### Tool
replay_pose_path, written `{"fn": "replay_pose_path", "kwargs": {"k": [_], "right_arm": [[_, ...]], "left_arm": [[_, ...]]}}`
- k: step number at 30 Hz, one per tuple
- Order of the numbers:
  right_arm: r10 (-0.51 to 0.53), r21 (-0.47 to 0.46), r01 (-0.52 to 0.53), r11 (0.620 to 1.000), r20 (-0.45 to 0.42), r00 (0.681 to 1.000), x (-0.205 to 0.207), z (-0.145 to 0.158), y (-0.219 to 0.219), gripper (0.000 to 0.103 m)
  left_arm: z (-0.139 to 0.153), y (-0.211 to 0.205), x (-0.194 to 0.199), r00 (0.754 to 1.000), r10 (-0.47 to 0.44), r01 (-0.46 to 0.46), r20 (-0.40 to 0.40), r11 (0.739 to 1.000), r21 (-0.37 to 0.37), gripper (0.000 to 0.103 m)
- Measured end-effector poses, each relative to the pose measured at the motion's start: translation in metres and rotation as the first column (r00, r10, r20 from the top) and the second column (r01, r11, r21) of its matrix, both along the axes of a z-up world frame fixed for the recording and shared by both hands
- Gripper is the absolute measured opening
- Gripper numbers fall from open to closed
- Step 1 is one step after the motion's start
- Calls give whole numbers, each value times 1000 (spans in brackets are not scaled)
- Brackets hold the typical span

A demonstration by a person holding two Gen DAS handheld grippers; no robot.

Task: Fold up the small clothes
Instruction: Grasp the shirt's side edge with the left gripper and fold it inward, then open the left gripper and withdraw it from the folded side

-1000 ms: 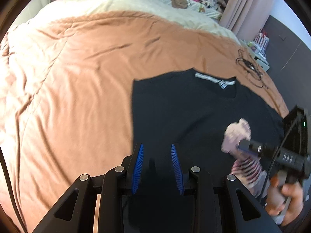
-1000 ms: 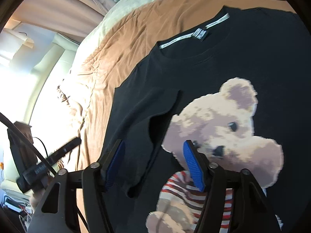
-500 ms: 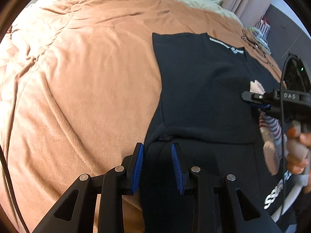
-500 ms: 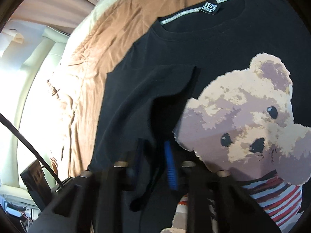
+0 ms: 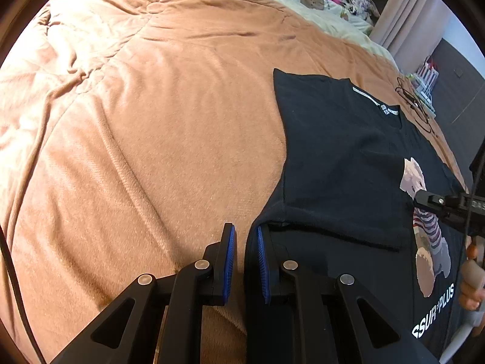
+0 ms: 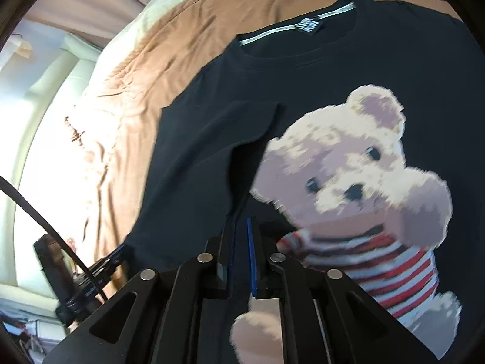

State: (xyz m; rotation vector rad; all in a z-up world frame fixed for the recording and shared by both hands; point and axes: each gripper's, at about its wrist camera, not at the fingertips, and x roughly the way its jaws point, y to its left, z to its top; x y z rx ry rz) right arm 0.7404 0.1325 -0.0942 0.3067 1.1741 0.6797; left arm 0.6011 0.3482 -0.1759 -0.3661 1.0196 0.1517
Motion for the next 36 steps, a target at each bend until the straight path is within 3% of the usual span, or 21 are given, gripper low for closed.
{"fn": "replay_pose_path", "kwargs": {"k": [1,2,9,11,14,15,16,20,25,28,31,33,35,36], "right_arm": [[7,15,-7,1000,-4,1000,-4,0,2,46],[6,31,-6,1000,-2,1000,-9,0,5,62],[19,93,-14,996,-58,998,-21,-18,20,58],[29,110,-17,994,-101,994,-18,-29,22,43],[-6,76,14,997,-115,993,-16,-37,26,38],[-19,62,26,998,-111,994,-15,-37,27,28],[-31,41,36,998,-113,993,-13,-38,28,11],[-34,14,36,999,-89,995,-25,-33,35,5],[-26,-17,25,1000,-97,995,-36,-34,46,4],[-20,-38,15,999,-124,992,-35,-28,48,5],[-10,-53,5,999,-95,995,-38,-14,43,5],[-11,-42,7,999,-77,997,-41,-4,33,12],[-29,-27,27,999,-59,998,-45,5,17,38],[-38,-24,37,999,-46,998,-50,7,7,42]], "left_arm": [[0,0,0,1000,2,-2,1,1000,-4,16],[0,1,-1,1000,3,-3,3,1000,-8,16],[-1,2,-2,1000,-3,3,12,1000,-18,16],[-1,2,-2,1000,-6,7,16,1000,-22,16],[-1,1,-2,1000,-18,19,21,1000,-20,16],[-1,1,-2,1000,-20,21,23,1000,-19,16],[-1,1,-1,999,-20,21,25,1000,-18,16],[-2,5,-2,999,2,0,38,999,-45,16],[-2,11,-8,999,44,-42,31,996,-81,15],[4,9,-14,999,50,-49,21,996,-69,15],[15,6,-22,999,46,-45,24,997,-59,15],[23,3,-27,998,49,-47,32,997,-60,15],[34,-3,-32,998,42,-40,43,998,-54,15],[39,-7,-34,998,34,-32,46,998,-50,15]]}}
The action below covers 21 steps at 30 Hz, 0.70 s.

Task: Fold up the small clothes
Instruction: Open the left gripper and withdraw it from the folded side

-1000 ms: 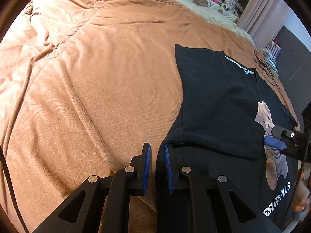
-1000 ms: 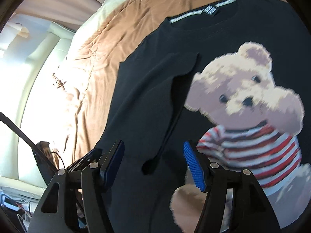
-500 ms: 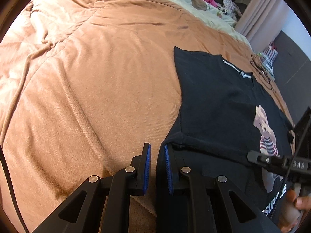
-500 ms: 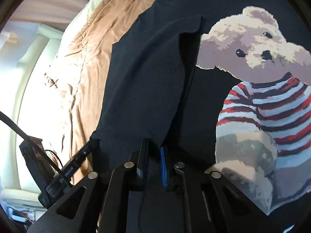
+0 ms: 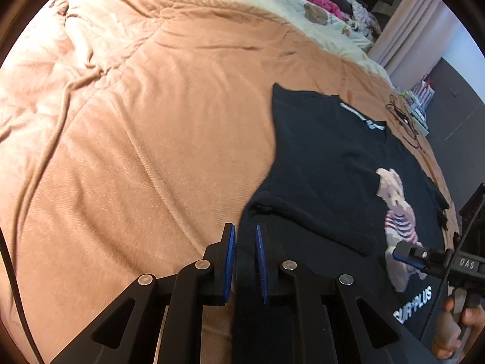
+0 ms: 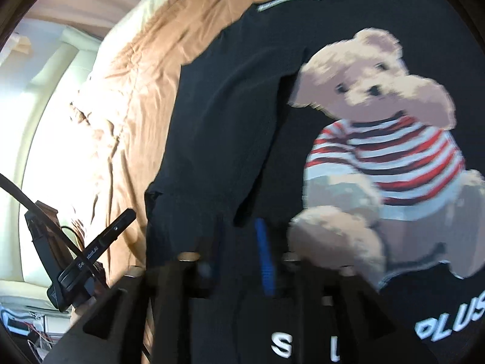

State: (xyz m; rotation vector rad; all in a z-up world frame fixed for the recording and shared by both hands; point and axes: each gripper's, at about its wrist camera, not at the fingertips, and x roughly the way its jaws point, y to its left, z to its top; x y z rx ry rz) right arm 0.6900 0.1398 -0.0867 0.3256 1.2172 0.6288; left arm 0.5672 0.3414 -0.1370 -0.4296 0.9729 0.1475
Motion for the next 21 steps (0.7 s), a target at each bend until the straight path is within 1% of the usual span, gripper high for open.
{"fn": "replay_pose_path", "kwargs": {"k": [2,4,5,6,7,8,9,11,12,13,14,18,21], "right_arm": [[-12,1,12,1000,19,1000,-3,7,-12,43],[-20,1,20,1000,35,999,-7,12,-26,43],[-27,-6,27,1000,48,998,-8,17,-34,43],[-31,-9,32,999,59,998,-11,21,-45,43],[-37,-9,38,999,68,997,-12,25,-54,43],[-43,-6,43,999,75,996,-15,28,-69,43],[-50,-4,50,999,84,995,-19,34,-84,43],[-62,0,63,998,99,993,-23,44,-114,44],[-72,0,73,997,106,992,-24,48,-126,48],[-83,2,83,997,115,990,-26,53,-138,57],[-99,2,100,995,129,987,-27,59,-151,62],[-135,-1,137,991,156,979,-32,75,-199,63],[-173,-9,177,984,176,969,-30,84,-234,63]], "left_arm": [[10,-10,-2,1000,-17,17,3,1000,10,17],[19,-19,-4,1000,-29,29,6,999,15,20],[24,-25,-4,999,-36,35,8,999,20,25],[29,-31,-5,999,-41,41,12,999,26,33],[34,-36,-6,999,-47,46,16,998,33,37],[40,-44,-7,998,-55,54,24,998,42,45],[45,-51,-7,998,-64,62,31,997,50,50],[54,-63,-7,996,-76,74,37,996,58,54],[57,-68,-7,996,-81,78,39,995,58,55],[61,-73,-6,995,-86,83,41,995,55,56],[64,-80,-4,995,-92,89,45,995,51,57],[75,-108,3,992,-119,116,49,992,55,64],[82,-132,12,988,-145,142,50,988,59,64]]}}
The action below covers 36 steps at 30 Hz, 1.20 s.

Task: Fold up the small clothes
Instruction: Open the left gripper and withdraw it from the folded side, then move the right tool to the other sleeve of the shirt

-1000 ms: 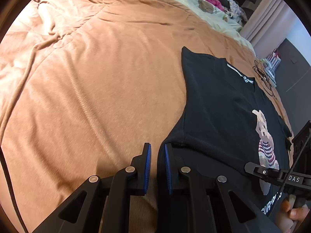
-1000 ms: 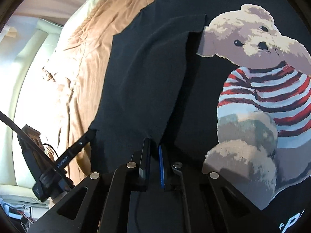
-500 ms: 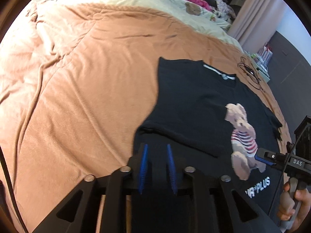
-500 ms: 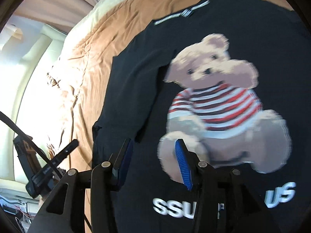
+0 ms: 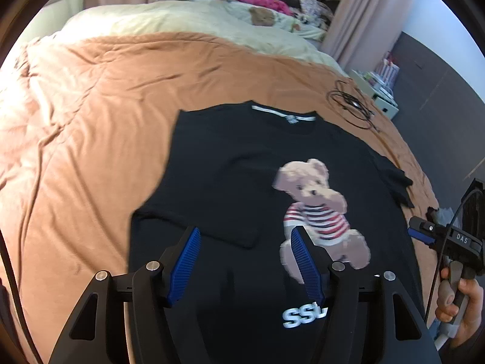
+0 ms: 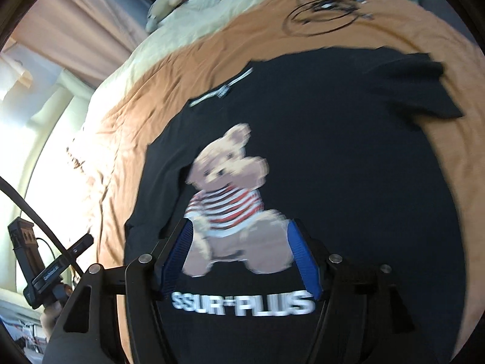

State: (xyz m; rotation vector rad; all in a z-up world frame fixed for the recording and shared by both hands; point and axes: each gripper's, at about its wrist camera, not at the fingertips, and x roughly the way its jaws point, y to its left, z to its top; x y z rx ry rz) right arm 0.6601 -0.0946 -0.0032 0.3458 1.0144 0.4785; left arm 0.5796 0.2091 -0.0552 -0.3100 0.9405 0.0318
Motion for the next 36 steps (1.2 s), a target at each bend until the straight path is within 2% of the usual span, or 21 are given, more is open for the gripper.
{"fn": "replay_pose_path", "kwargs": {"k": [9,18,24,28,32,36], "right_arm": [[-97,0,97,995,52,994,12,15,-93,63],[-197,7,197,980,59,979,51,8,-168,63],[-231,19,230,973,57,971,86,0,-191,63],[-235,38,234,972,44,971,112,-9,-197,56],[-240,42,239,970,26,970,141,-21,-200,54],[-244,40,243,969,7,970,172,-33,-200,54]], "left_arm": [[5,-73,41,997,-82,82,3,997,-9,64],[-4,-142,88,985,-175,175,11,985,5,64],[-15,-175,125,979,-205,205,10,979,9,64],[-24,-195,147,975,-221,221,10,975,13,64],[-35,-211,170,970,-243,243,1,970,3,64],[-47,-228,192,963,-269,269,-4,963,-4,57]]}}
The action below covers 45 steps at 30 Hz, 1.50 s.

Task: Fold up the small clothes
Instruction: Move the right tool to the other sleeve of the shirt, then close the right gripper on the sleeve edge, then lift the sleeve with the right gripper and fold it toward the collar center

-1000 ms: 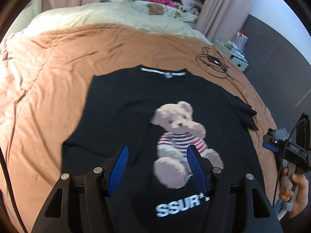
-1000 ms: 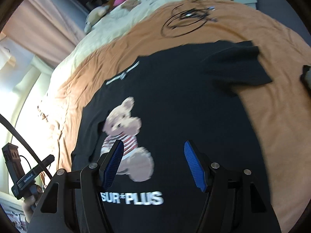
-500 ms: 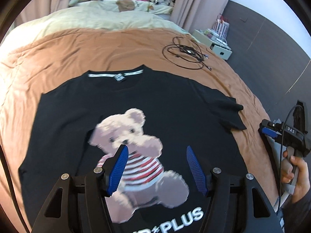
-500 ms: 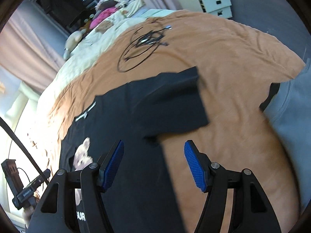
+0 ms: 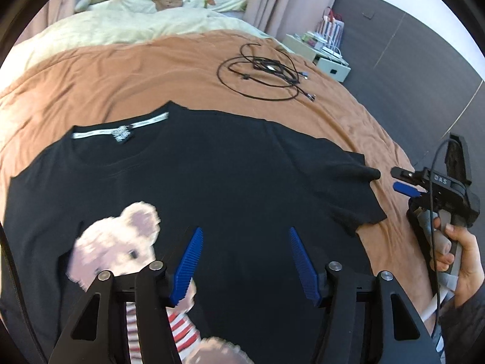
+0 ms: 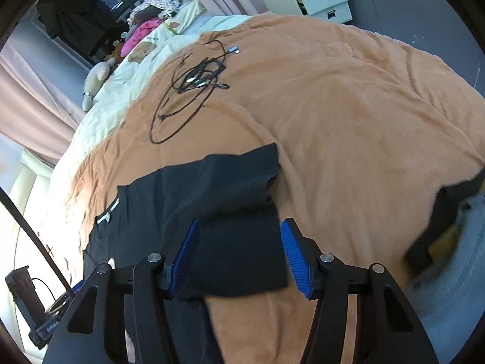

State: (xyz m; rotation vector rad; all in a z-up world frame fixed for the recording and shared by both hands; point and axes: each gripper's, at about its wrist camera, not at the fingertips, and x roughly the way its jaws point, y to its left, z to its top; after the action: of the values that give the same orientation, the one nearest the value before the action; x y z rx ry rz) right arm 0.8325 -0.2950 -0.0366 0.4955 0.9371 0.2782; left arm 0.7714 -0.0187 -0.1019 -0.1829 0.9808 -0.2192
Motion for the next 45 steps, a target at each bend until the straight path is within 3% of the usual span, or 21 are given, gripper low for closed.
{"fn": "replay_pose_path", "kwargs": {"k": [6,12,15,16,17,24,28,33,45], "right_arm": [[18,2,-17,1000,-17,1000,30,-16,8,49],[19,14,-18,1000,-44,999,49,-32,9,49],[31,16,-30,999,-62,998,54,-37,11,31],[40,-2,-40,999,-71,997,56,-36,13,17],[50,-30,-52,998,-72,996,56,-33,16,12],[108,-82,-108,991,-11,994,49,8,28,4],[142,-97,-140,985,24,990,39,31,42,4],[181,-123,-173,977,59,982,22,52,61,4],[244,-231,-225,947,60,968,-3,82,136,3]], "left_arm": [[-21,-25,29,999,-44,44,-27,999,-17,35],[-42,-50,49,996,-79,78,-45,997,-25,21],[-51,-61,58,993,-103,101,-49,994,-34,20],[-53,-64,61,993,-108,106,-47,994,-37,20],[-55,-67,65,993,-111,109,-48,993,-44,19],[-75,-92,80,987,-140,138,-77,990,-39,15],[-69,-88,82,987,-131,124,-88,989,-80,15],[-48,-72,68,991,-121,117,-65,991,-70,15],[1,12,11,999,-22,20,-33,998,-65,16]]}}
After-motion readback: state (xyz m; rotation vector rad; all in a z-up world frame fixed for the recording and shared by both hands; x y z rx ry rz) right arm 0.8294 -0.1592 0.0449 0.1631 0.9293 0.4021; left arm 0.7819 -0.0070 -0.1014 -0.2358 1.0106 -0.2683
